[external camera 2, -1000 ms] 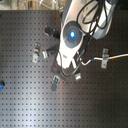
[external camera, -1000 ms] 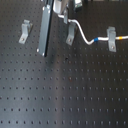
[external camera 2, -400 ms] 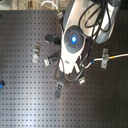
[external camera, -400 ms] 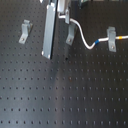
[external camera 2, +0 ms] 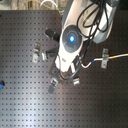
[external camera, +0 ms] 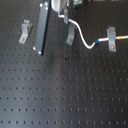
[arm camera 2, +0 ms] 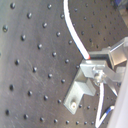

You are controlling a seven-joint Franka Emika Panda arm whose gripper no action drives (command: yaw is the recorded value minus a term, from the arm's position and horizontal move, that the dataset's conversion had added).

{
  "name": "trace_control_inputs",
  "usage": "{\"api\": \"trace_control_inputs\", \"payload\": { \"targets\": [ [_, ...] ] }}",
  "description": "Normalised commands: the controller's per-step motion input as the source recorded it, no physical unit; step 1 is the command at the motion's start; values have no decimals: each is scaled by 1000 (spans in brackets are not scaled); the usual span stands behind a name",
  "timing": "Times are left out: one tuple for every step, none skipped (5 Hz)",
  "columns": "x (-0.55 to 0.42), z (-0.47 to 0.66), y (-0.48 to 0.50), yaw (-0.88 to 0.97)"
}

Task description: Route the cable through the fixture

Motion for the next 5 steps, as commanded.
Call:
{"api": "trace_control_inputs", "payload": {
  "targets": [
    [12, 248, 25, 246],
    [0, 634, 7, 20],
    [5, 375, 5, 200],
    [-41, 1, -52, 57],
    [-109, -65, -131, 0]
  ]
}}
